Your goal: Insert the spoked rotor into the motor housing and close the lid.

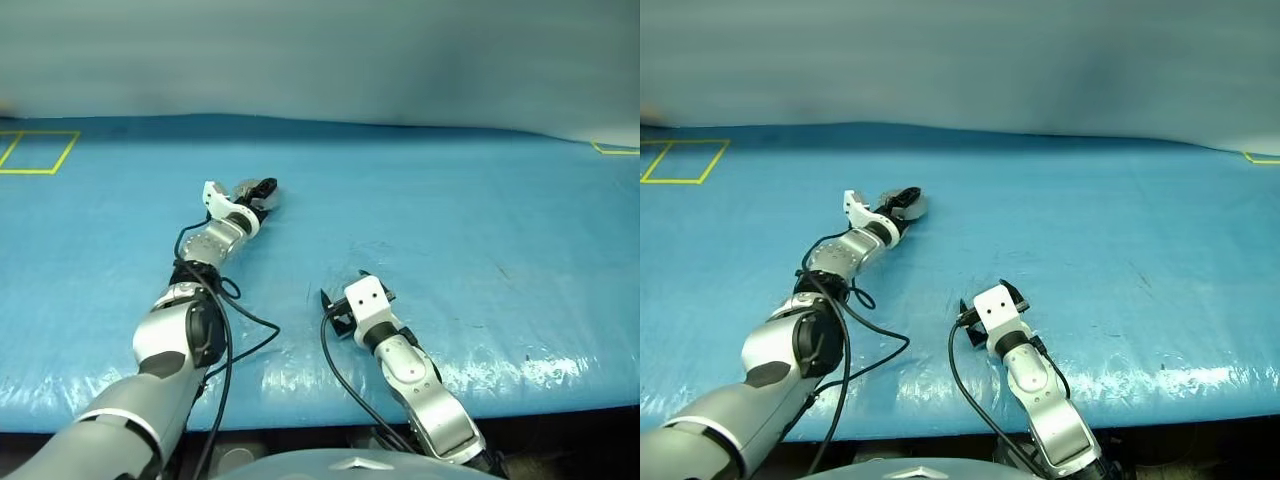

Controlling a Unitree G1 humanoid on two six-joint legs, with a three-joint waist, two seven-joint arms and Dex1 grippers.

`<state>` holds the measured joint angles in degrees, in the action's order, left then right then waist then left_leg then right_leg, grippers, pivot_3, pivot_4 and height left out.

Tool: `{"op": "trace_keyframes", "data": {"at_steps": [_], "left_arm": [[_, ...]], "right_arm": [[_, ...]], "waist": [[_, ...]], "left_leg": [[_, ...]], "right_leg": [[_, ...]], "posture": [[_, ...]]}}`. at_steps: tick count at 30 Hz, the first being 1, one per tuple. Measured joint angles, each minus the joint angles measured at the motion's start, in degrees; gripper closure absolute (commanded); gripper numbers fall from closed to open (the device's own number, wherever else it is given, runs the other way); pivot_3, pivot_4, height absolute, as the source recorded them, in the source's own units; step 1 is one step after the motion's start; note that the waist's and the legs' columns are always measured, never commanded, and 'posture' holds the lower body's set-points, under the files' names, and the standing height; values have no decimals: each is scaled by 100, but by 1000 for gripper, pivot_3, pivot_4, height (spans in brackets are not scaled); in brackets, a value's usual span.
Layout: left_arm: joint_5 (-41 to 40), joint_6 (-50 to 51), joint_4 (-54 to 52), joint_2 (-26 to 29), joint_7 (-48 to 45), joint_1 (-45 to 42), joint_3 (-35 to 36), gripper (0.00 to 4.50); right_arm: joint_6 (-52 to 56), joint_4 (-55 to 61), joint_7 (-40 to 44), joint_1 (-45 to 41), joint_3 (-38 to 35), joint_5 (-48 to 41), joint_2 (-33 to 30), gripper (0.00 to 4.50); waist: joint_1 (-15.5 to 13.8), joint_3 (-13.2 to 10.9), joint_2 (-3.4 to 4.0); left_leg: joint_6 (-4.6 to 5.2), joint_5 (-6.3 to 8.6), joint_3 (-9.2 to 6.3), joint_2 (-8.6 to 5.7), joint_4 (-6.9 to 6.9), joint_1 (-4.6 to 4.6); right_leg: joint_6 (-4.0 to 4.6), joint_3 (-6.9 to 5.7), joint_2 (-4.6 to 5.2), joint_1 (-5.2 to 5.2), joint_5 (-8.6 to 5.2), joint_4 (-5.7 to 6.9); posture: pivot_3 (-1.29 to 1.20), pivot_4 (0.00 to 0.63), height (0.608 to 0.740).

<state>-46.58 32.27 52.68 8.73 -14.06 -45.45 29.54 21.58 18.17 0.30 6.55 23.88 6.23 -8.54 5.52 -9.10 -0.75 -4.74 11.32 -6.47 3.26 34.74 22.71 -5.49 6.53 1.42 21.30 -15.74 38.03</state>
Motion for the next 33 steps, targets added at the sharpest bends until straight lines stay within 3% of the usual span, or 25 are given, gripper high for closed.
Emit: {"op": "trace_keyframes", "data": {"at_steps": [4, 8, 12, 16, 20, 27, 33], "left_arm": [[-261, 977, -2256, -7, 167, 1592, -81, 21], [-467, 1562, -3977, -12, 385, 2828, -179, 21], [-307, 1549, -5570, 86, 377, 4039, -658, 21], [607, 797, -6627, 301, 229, 4907, -1456, 21], [2099, -612, -6850, 440, 268, 5436, -2182, 21], [3825, -2573, -6751, 543, 464, 5593, -2747, 21], [4162, -3145, -6238, 607, 3, 5588, -3124, 21]], "right_arm": [[25, -27, 188, -17, -22, 18, 20, 0], [31, -143, 407, -104, -29, 13, 10, 0], [30, -292, 605, -182, -83, -60, 110, 0], [-28, -354, 742, -276, -281, -301, 349, 0], [-433, -400, 853, -306, -420, -454, 437, 0], [-767, -392, 793, -44, -677, -590, 522, 0], [-913, -376, 707, 164, -875, -477, 390, 0]], "waist": [[76, 73, -9], [67, 114, 4], [45, 112, -5], [-19, 105, -11], [-87, 101, -10], [-265, 71, -19], [-270, 61, -13]], "left_leg": [[-13, 9, 34, 14, -39, -118], [-32, 22, 41, 16, -47, -150], [-51, 34, 49, 15, -58, -138], [-27, 20, 54, 16, -66, -81], [-24, 21, 54, 20, -71, -7], [-19, 22, 52, 20, -71, 67], [-18, 22, 53, 21, -67, 84]], "right_leg": [[56, 23, 0, -80, -35, -3], [61, 31, 0, -76, -41, -13], [62, 41, 3, -56, -45, -22], [65, 46, 0, 6, -46, -22], [71, 45, -6, 50, -50, -19], [68, 40, -5, 113, -50, -21], [56, 36, -7, 131, -45, -16]], "posture": [[0, 150, 740], [0, 150, 740], [0, 150, 740], [0, 150, 740], [0, 150, 740], [0, 150, 740], [0, 150, 740]]}}
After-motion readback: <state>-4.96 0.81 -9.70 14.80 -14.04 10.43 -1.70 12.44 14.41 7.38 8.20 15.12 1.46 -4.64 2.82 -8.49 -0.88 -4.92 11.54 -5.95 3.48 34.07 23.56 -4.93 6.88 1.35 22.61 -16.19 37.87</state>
